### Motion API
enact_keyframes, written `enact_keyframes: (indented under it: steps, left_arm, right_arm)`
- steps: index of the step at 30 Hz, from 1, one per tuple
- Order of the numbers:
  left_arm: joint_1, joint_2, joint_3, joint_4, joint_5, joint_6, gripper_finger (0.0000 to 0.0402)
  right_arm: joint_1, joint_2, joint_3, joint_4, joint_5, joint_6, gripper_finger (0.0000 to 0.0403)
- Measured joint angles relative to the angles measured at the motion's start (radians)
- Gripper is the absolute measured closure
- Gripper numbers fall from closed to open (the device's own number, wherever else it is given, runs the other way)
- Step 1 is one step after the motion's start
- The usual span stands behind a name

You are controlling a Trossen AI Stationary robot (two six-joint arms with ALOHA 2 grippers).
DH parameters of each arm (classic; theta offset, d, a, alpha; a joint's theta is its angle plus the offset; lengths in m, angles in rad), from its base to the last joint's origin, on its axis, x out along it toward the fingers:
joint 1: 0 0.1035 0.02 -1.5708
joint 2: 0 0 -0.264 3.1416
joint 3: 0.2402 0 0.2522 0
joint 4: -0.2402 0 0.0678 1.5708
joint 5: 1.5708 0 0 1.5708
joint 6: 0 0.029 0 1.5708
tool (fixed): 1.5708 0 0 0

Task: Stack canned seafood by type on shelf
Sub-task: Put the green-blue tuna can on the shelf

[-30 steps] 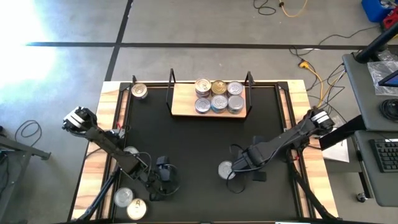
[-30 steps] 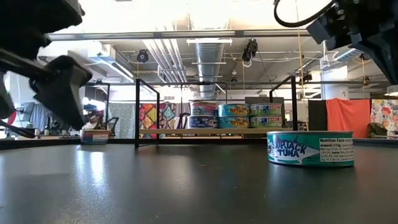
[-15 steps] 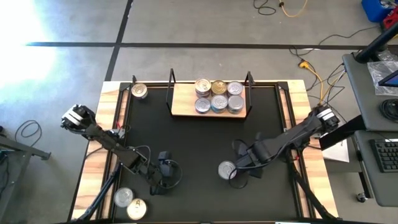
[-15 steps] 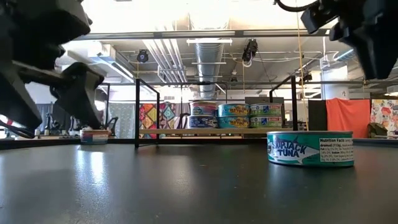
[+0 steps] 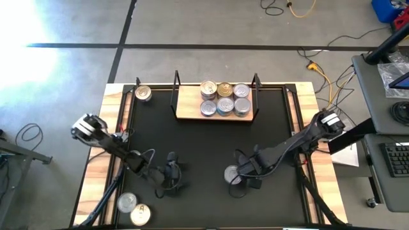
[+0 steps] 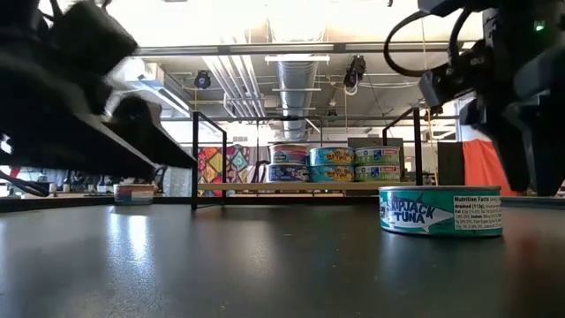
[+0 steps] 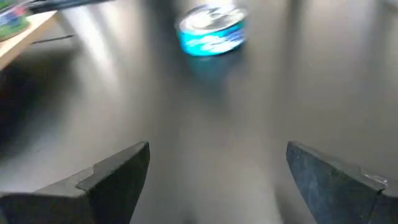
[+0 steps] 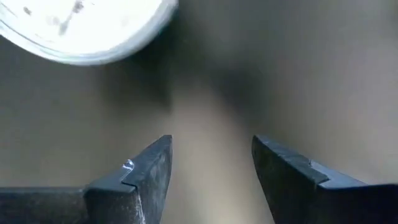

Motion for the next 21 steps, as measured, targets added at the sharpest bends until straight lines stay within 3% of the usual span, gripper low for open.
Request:
enact_keyframes:
  steps: [6,13,21]
  left_arm:
    - [0.066,0.188,0.117,0.087,-0.026,-0.019,0.0041]
    - [0.135,0.372,0.348,0.077,0.164,0.025,0.0041]
    - [0.179,0.406,0.434,0.028,0.193,0.07,0.0027]
  right_arm:
    - [0.0,0.129,0.074,0.093,0.003,-0.102,0.0201]
    - [-0.001,0.306,0.263,-0.006,0.029,-0.285,0.0209]
    - [-0.003,0.344,0.378,-0.097,0.127,-0.278,0.0204]
